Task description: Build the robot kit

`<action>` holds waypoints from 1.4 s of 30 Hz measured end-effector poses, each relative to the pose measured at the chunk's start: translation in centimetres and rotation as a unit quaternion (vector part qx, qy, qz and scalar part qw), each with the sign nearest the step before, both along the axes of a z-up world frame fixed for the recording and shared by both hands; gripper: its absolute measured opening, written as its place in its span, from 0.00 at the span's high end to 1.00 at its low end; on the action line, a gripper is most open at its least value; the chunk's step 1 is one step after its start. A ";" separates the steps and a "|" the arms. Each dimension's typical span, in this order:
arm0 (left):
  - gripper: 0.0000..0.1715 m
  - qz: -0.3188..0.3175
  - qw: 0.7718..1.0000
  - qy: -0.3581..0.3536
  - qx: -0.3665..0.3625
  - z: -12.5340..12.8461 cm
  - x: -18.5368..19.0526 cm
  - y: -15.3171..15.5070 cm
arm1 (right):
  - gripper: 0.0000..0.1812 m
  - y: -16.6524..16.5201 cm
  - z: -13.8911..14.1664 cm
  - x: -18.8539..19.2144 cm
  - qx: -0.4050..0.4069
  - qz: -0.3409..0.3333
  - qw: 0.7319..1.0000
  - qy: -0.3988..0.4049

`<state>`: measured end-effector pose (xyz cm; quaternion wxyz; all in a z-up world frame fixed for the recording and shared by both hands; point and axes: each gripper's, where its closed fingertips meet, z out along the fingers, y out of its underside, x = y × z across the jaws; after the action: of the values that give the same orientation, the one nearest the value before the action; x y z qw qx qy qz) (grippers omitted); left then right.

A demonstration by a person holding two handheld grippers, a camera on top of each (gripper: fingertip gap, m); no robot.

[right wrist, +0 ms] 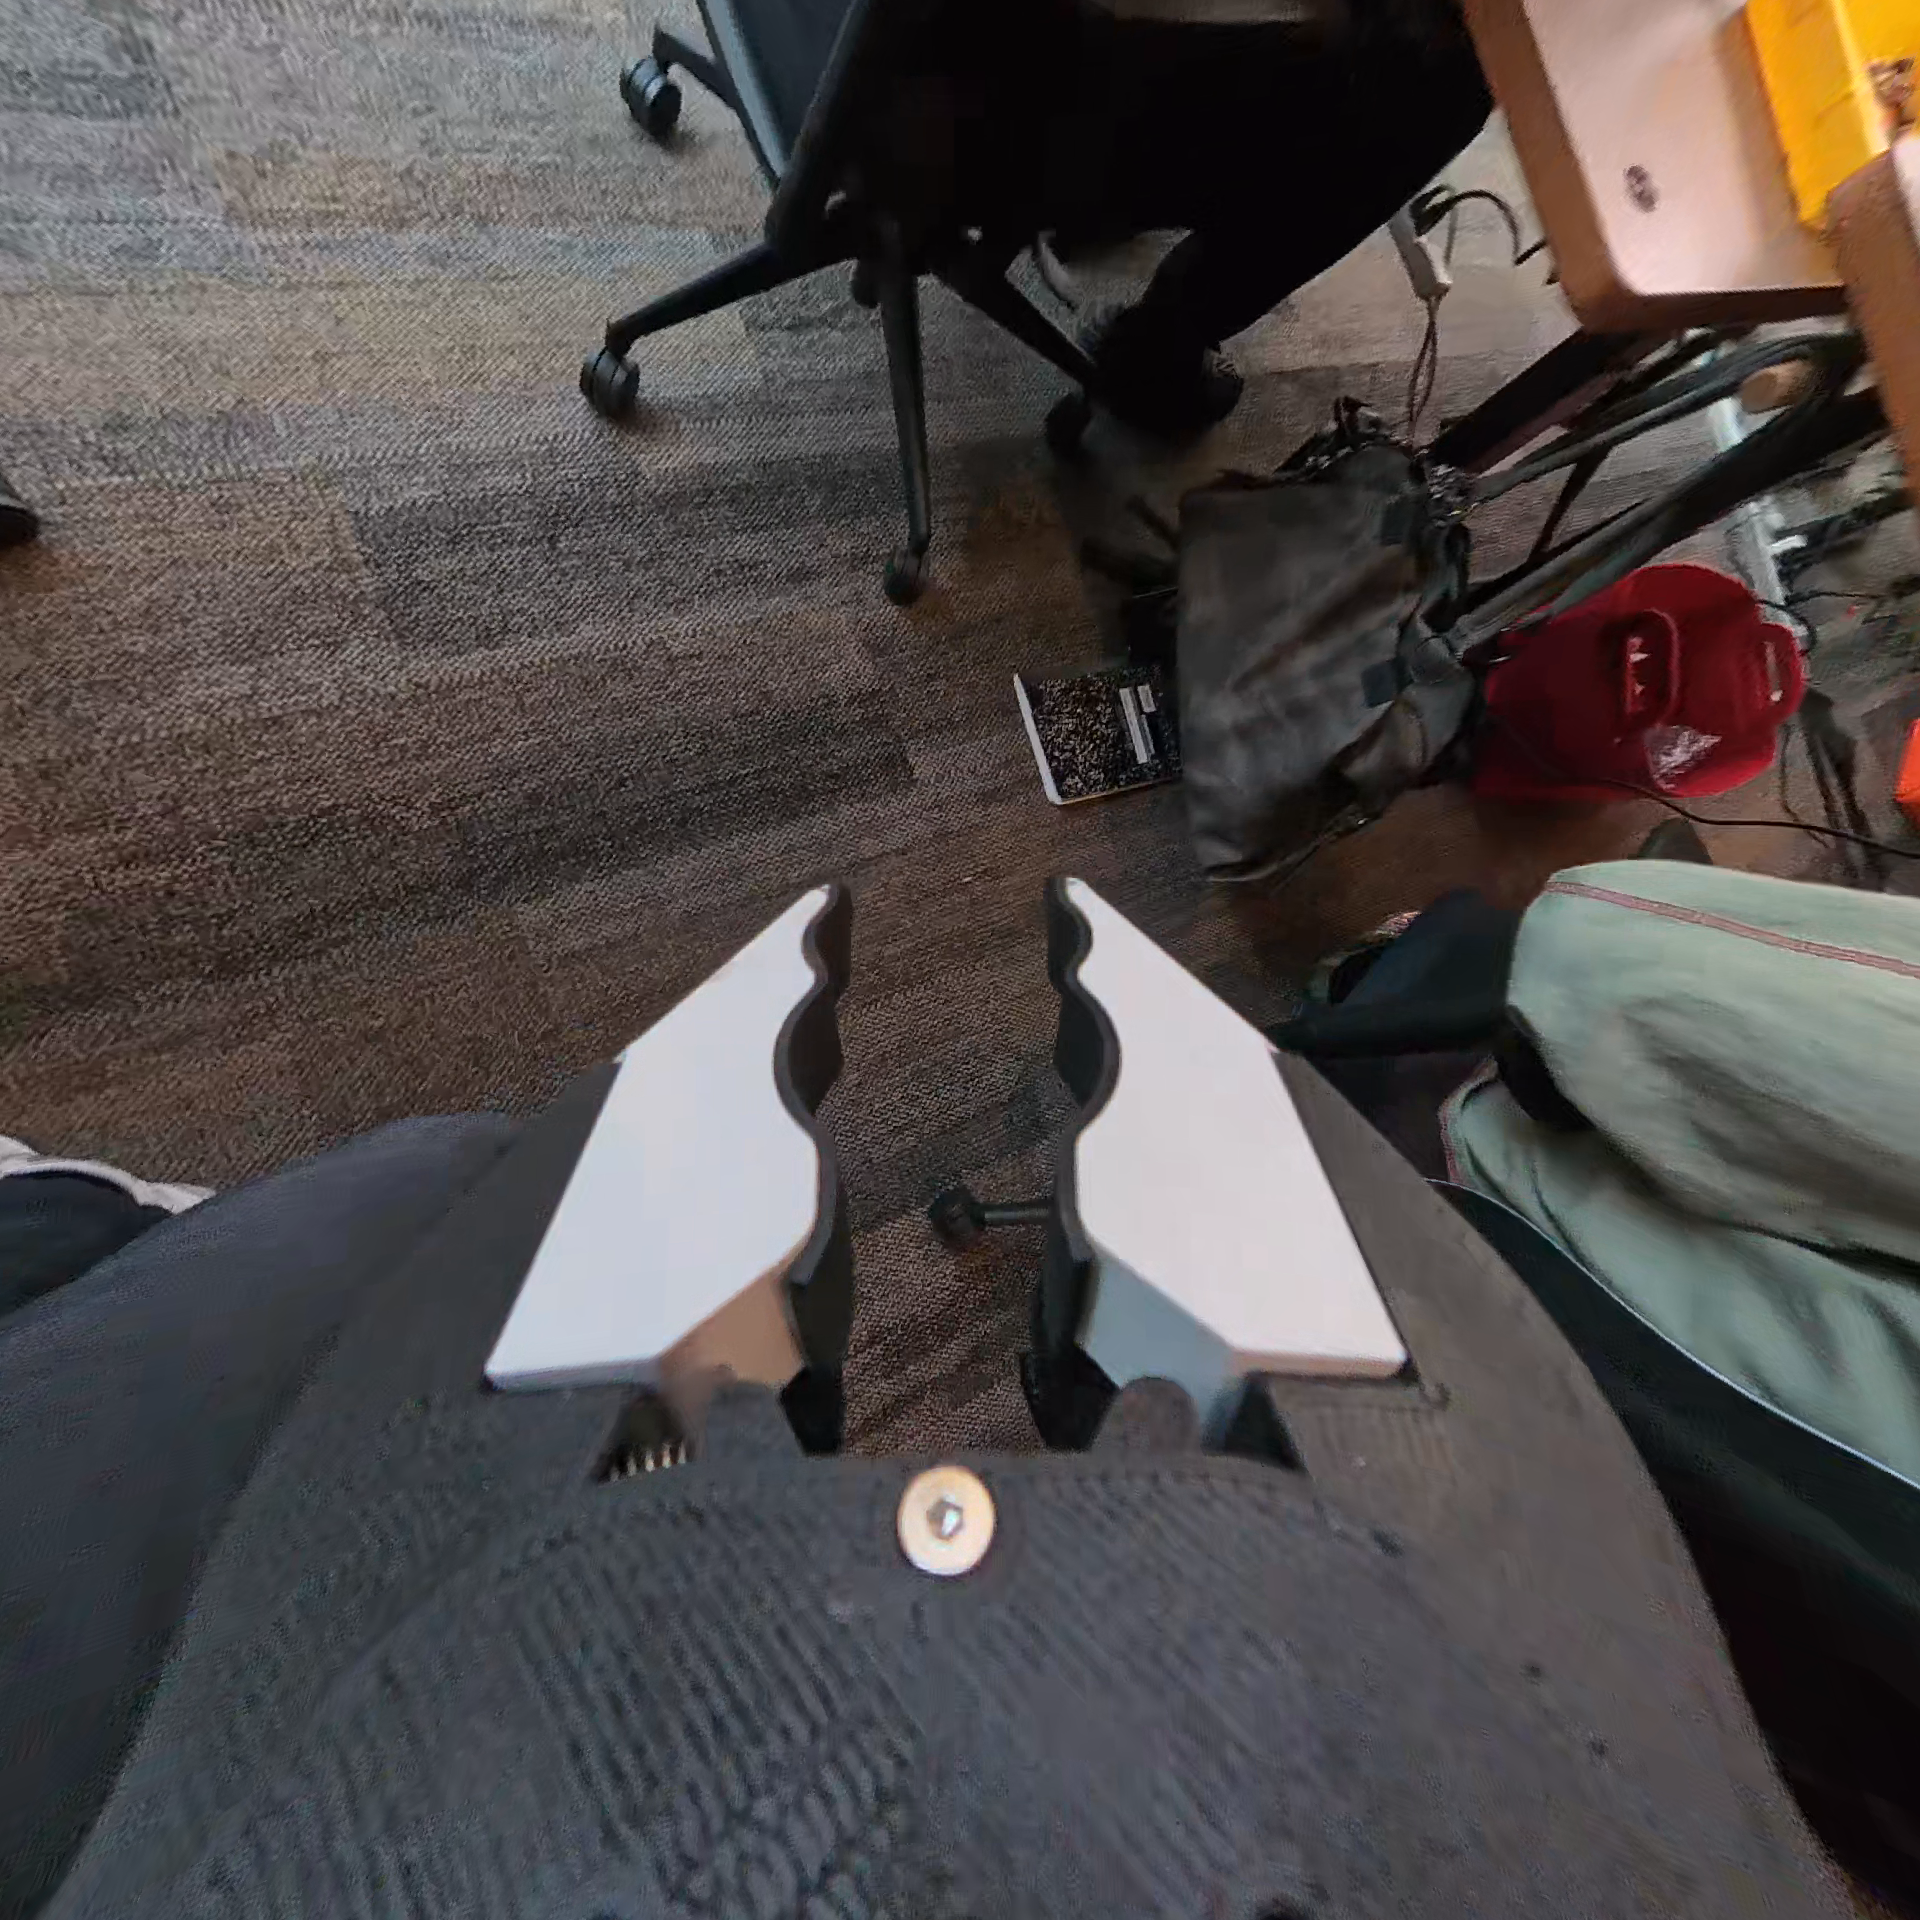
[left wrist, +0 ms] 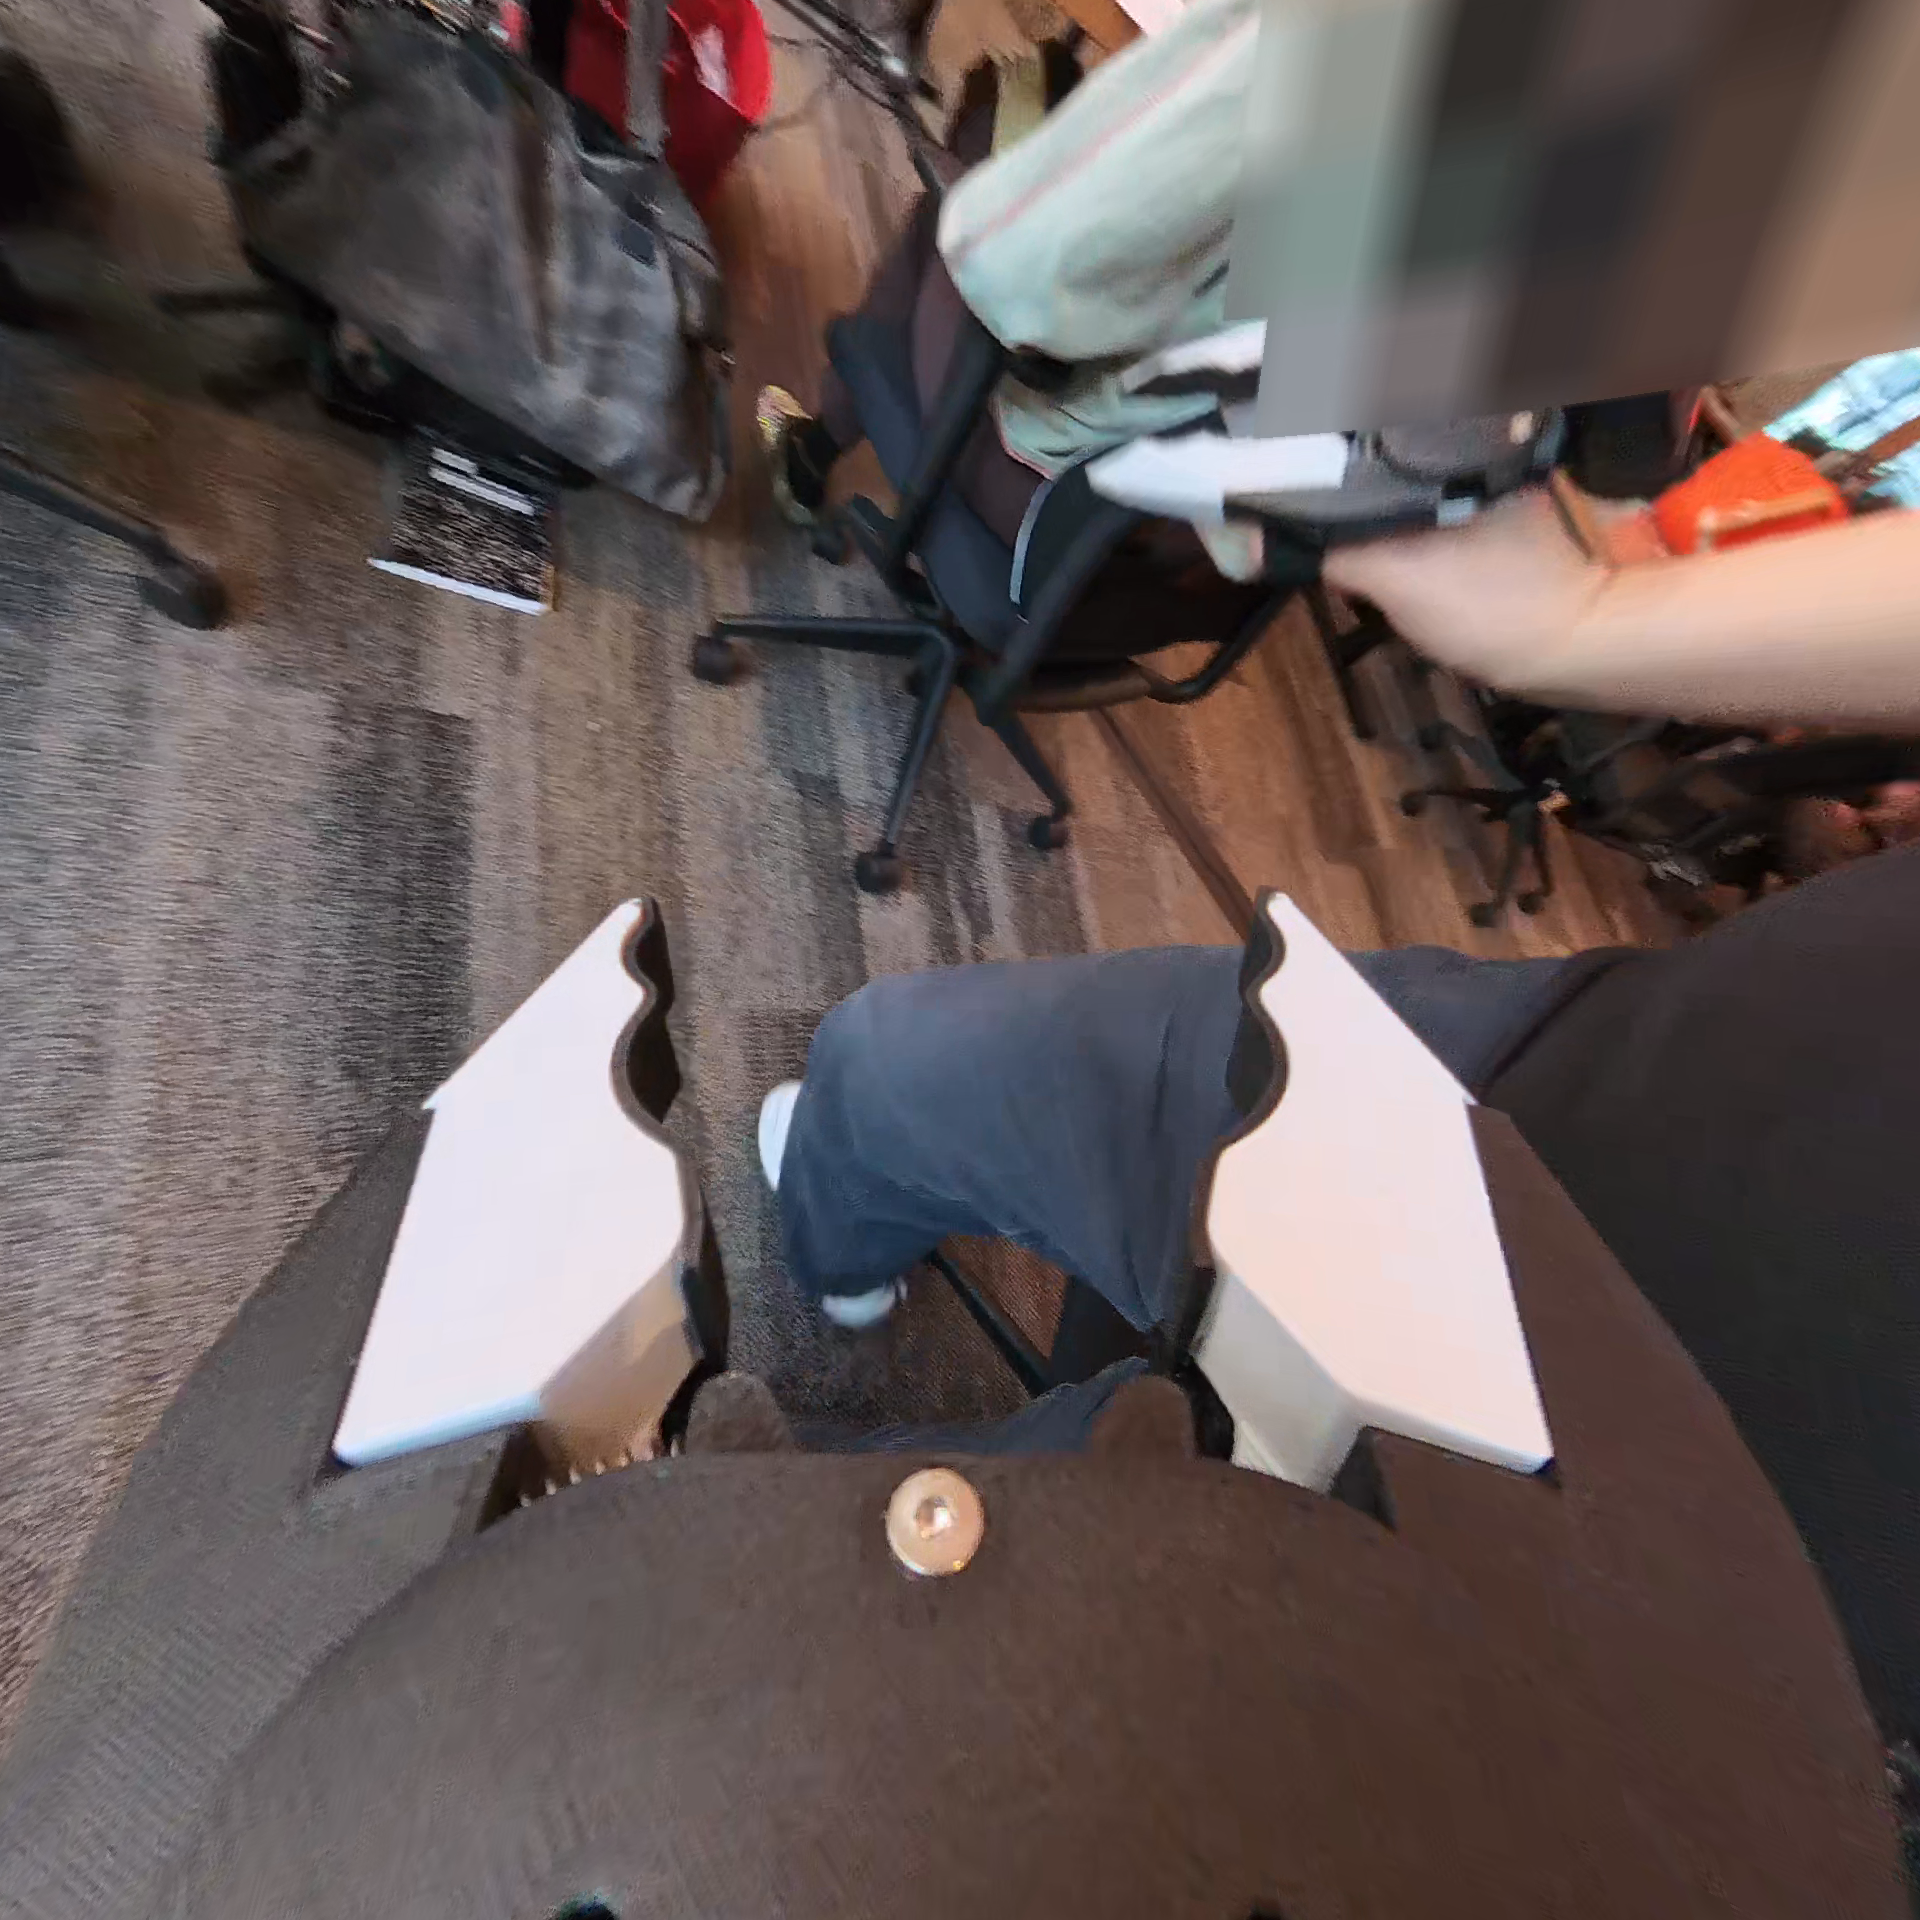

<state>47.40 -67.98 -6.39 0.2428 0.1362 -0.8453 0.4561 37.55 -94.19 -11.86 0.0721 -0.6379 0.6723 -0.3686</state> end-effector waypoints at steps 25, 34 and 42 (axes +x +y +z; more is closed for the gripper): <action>0.43 0.291 0.950 -0.110 0.015 -0.6 10.2 -15.0 | 0.82 -14.0 -17.0 1.4 0.087 0.110 0.982 0.126; 0.44 0.531 0.833 -0.150 0.027 2.5 9.4 -1.1 | 0.84 1.4 -5.5 20.8 0.113 0.459 0.881 -0.003; 0.49 0.738 0.643 -0.204 0.040 4.8 3.0 16.4 | 0.84 21.3 0.5 34.7 0.092 0.615 0.780 -0.074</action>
<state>50.38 -51.53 -1.62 -0.3580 0.6277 -0.5102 0.4663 72.29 -72.92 -11.40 0.3912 -0.8770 0.1610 -0.2281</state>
